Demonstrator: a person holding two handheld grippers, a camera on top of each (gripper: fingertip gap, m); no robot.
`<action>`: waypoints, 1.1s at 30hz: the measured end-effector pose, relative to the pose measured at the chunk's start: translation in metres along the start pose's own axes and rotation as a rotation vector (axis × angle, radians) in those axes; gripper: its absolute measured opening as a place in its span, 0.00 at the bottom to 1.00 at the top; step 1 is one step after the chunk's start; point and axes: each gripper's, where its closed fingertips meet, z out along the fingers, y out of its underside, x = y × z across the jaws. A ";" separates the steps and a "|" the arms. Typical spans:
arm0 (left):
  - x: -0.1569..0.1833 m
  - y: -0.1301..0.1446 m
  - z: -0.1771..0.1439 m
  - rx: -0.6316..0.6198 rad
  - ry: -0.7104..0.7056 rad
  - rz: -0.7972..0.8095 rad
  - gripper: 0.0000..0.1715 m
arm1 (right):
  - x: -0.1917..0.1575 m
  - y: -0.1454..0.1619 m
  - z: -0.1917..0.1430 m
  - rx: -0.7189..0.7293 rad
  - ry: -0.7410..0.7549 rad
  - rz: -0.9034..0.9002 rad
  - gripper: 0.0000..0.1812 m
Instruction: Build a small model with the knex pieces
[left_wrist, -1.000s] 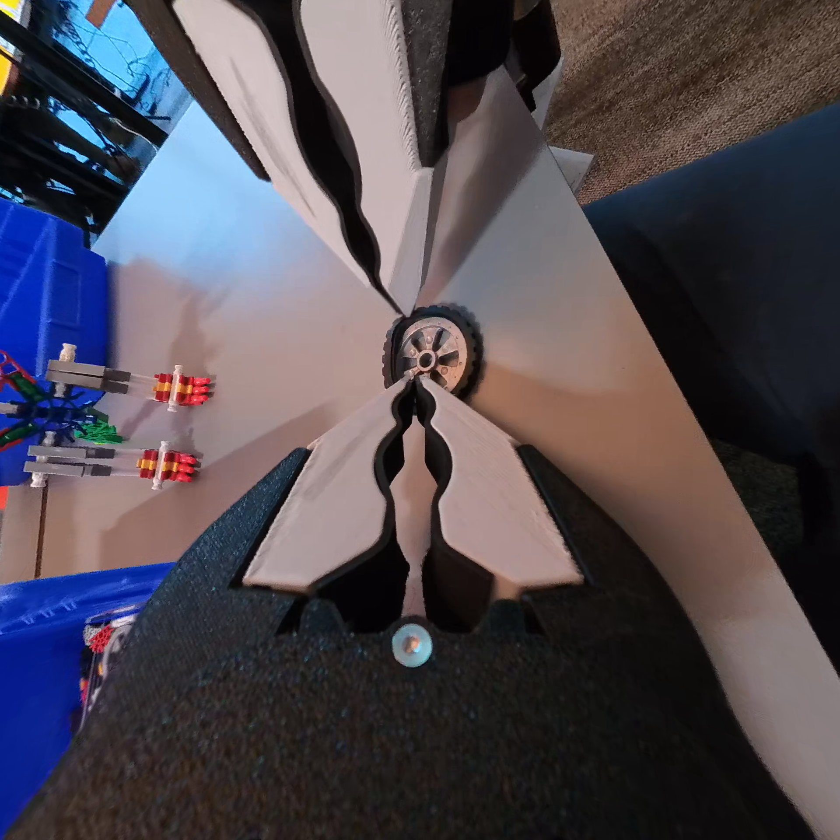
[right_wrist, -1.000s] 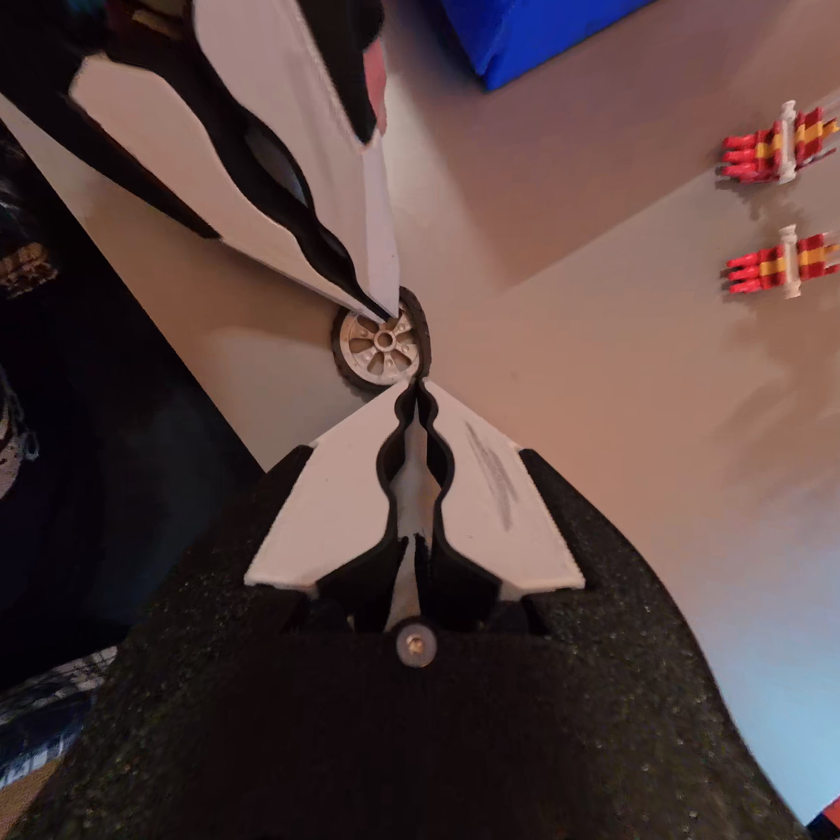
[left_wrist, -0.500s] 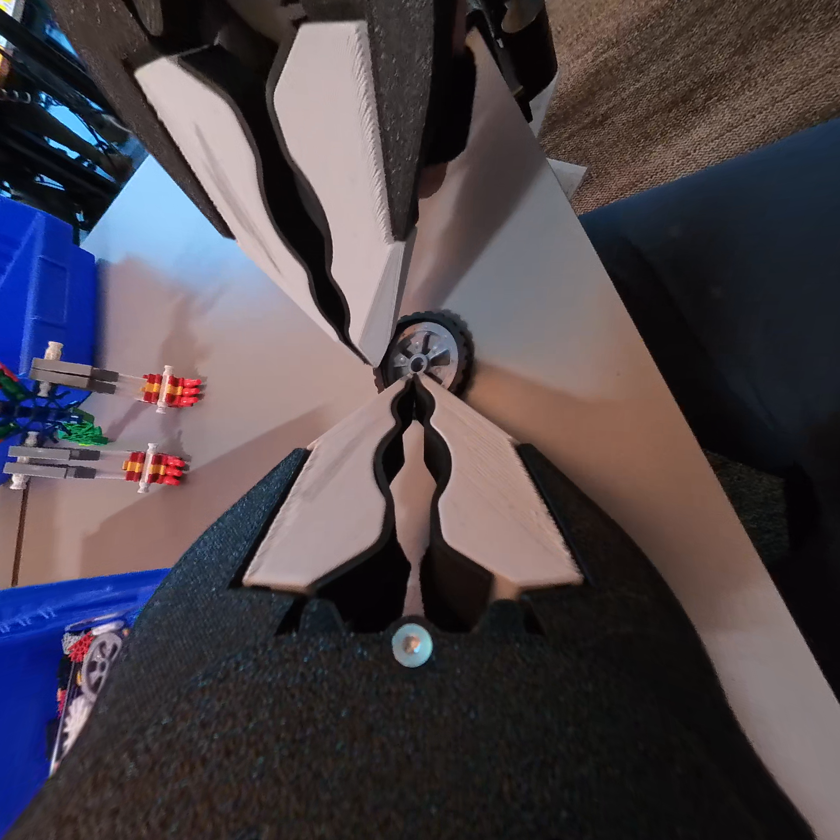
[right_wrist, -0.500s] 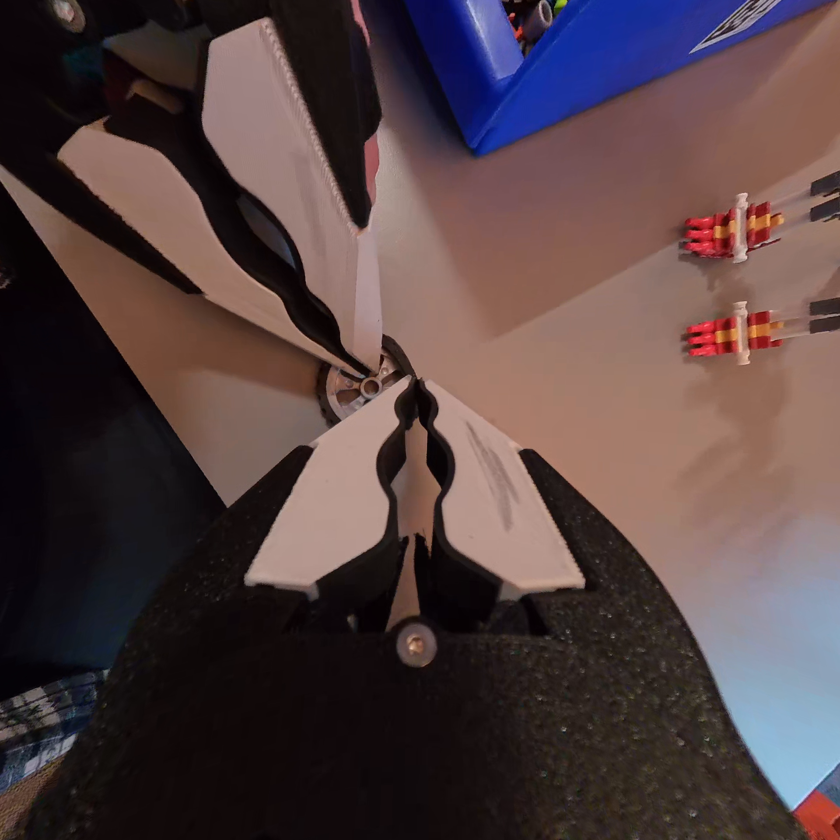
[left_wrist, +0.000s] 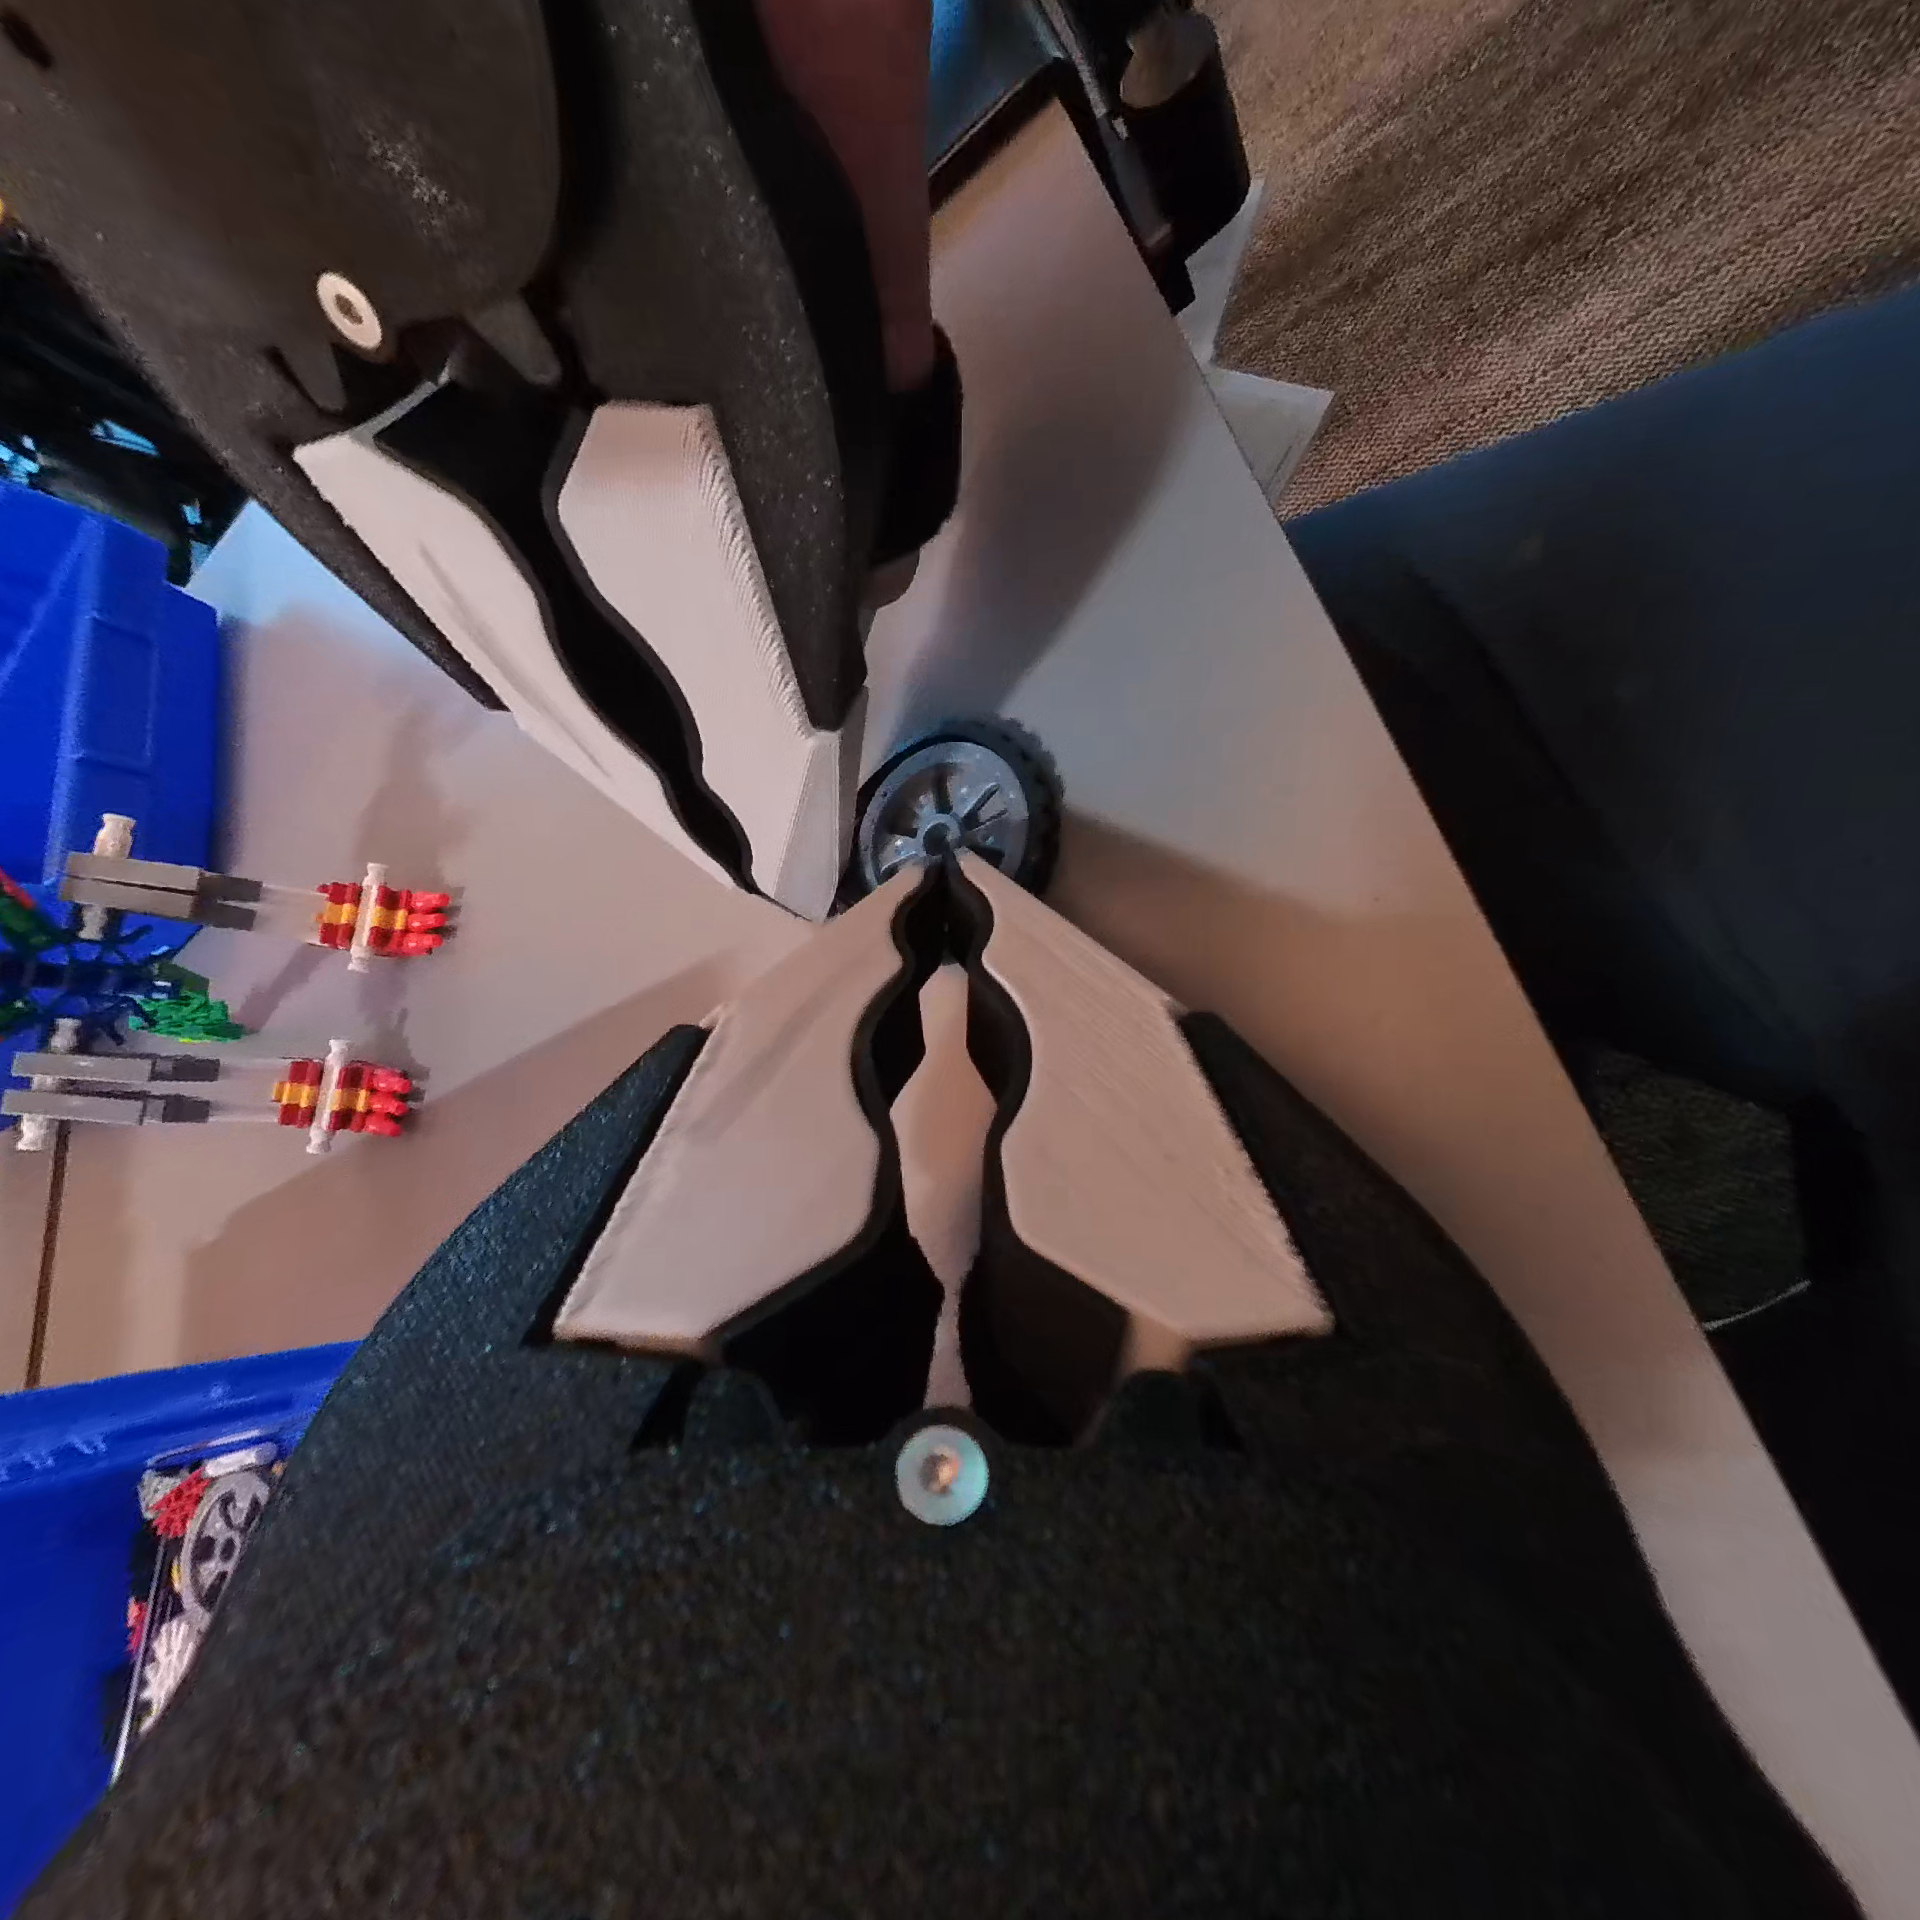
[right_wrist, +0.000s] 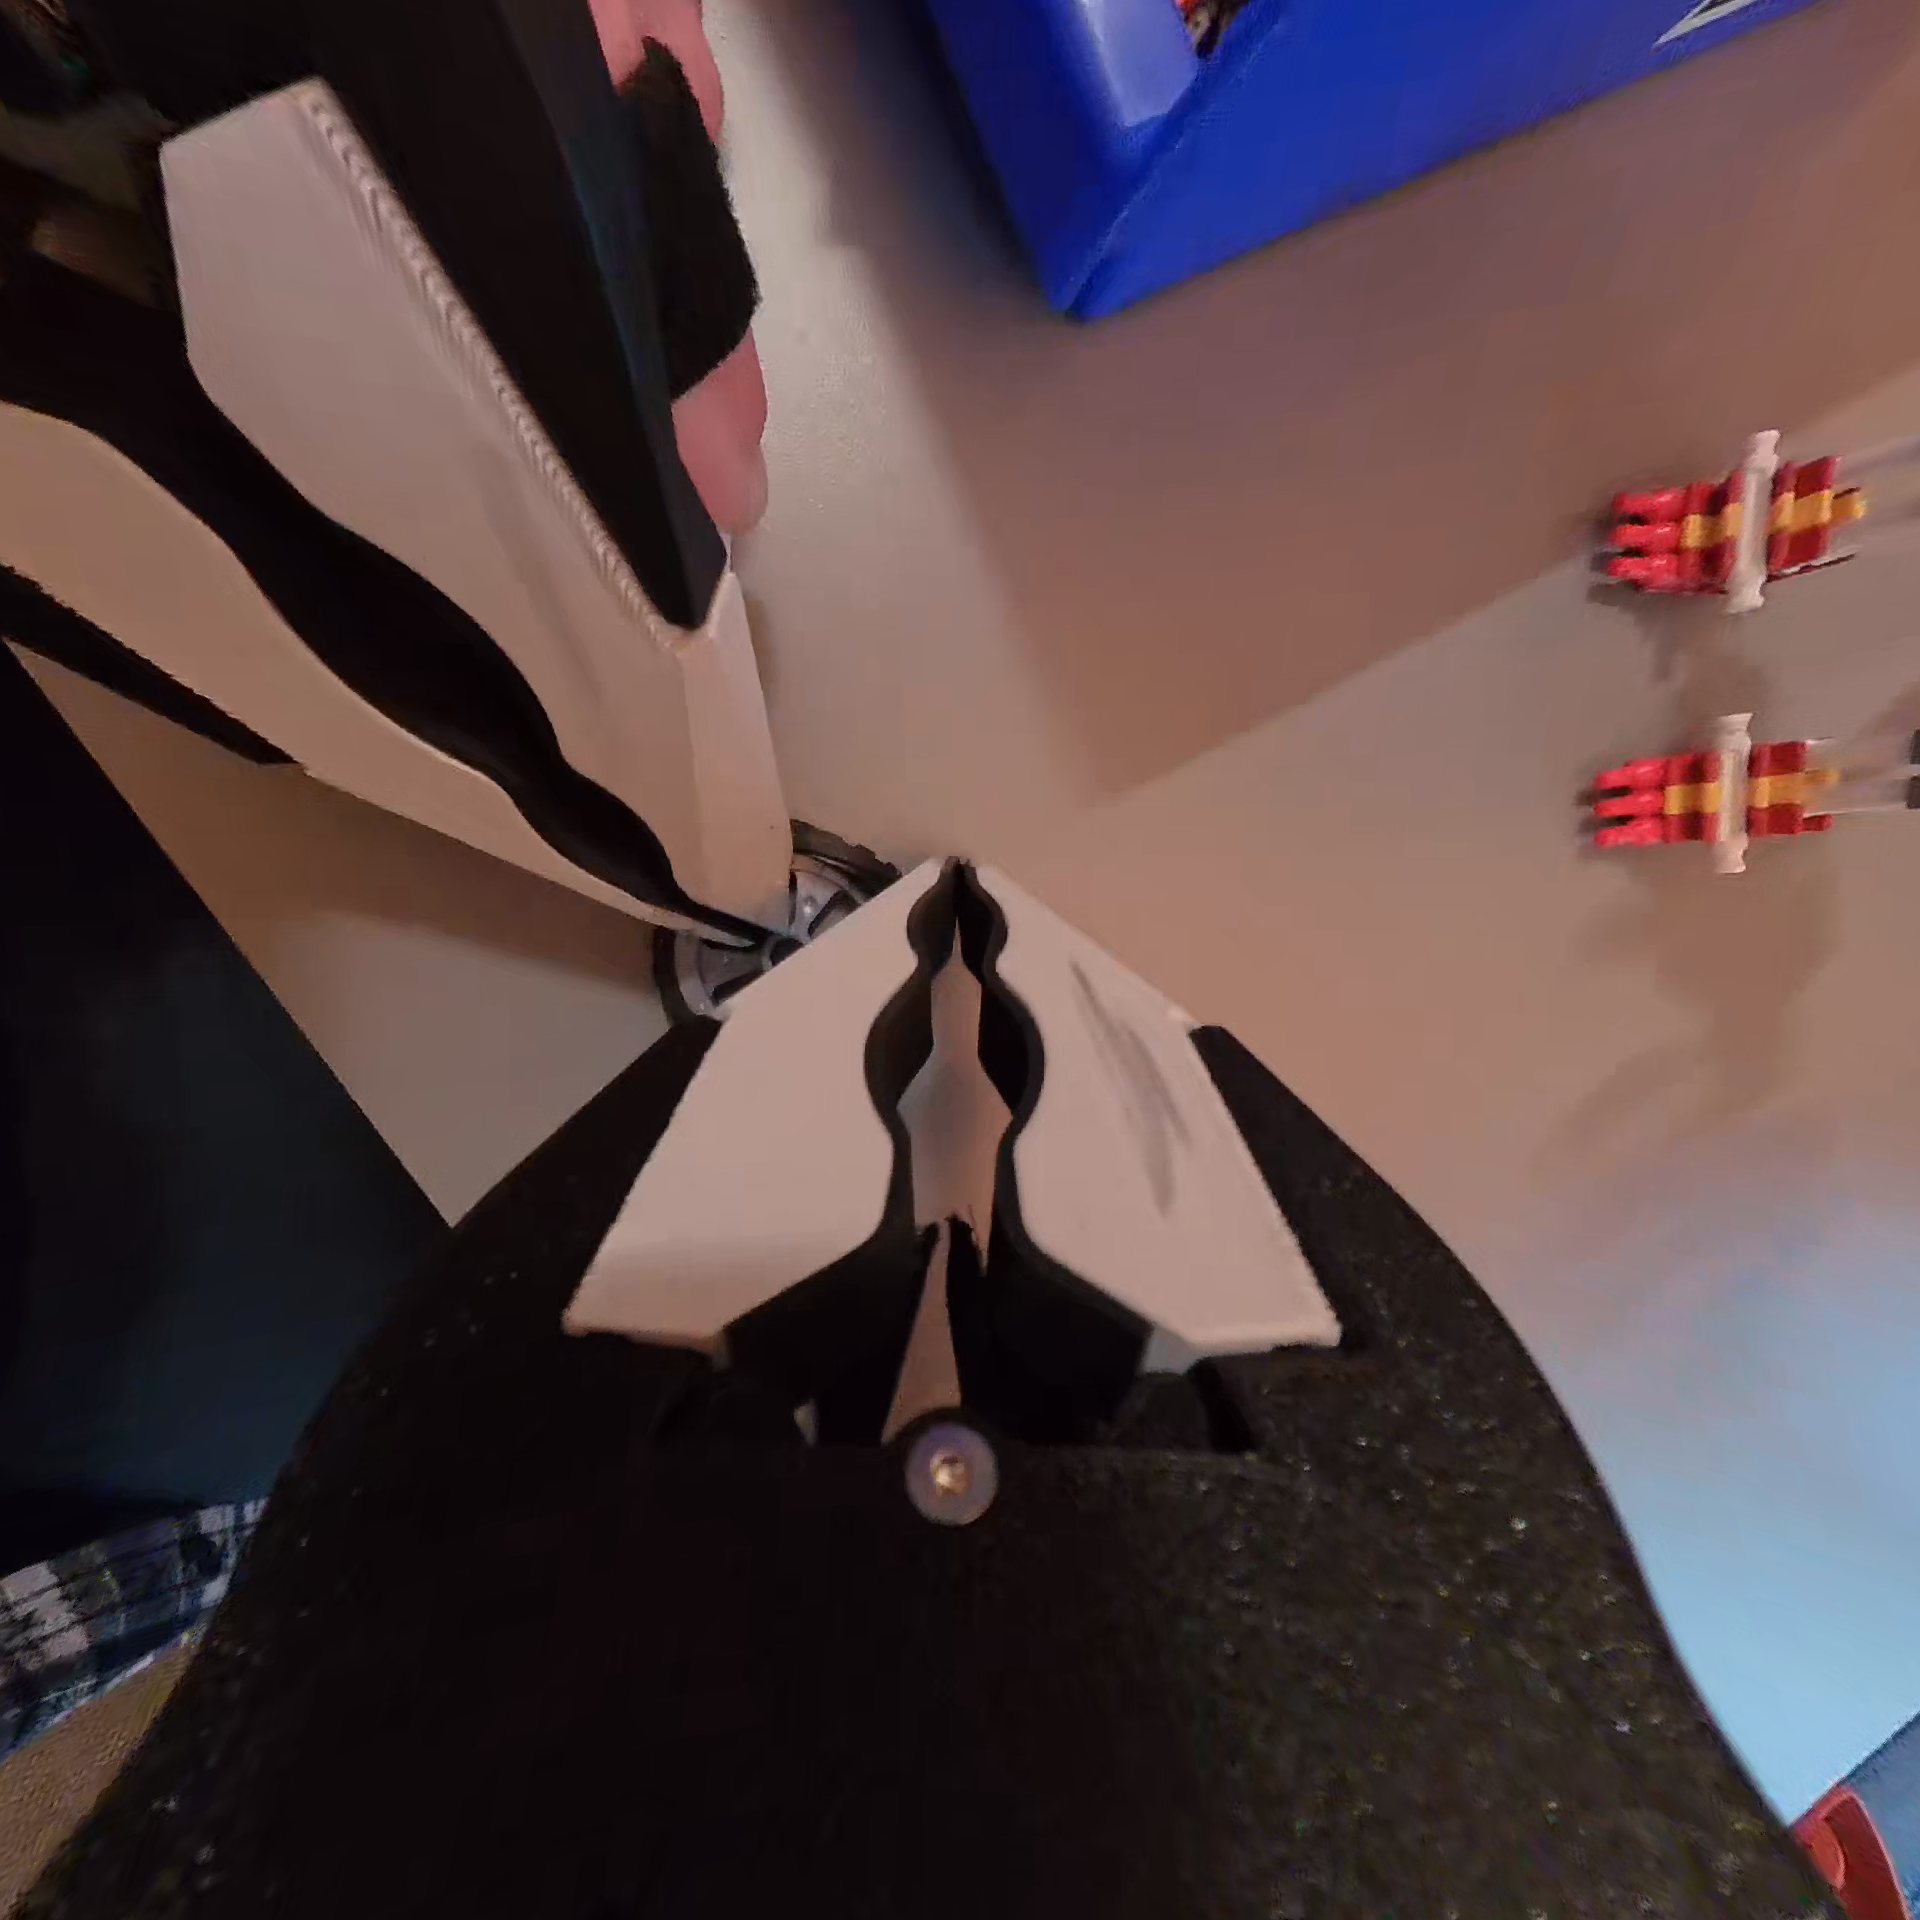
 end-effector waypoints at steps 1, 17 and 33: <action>0.000 0.000 0.000 0.002 0.005 0.004 0.00 | 0.001 0.000 -0.001 -0.010 0.004 -0.008 0.00; -0.001 -0.002 0.001 0.030 0.059 0.027 0.00 | -0.013 -0.002 -0.019 0.075 -0.063 -0.073 0.00; 0.001 -0.004 0.002 0.041 0.060 0.009 0.00 | -0.012 -0.007 -0.004 0.093 -0.055 -0.043 0.00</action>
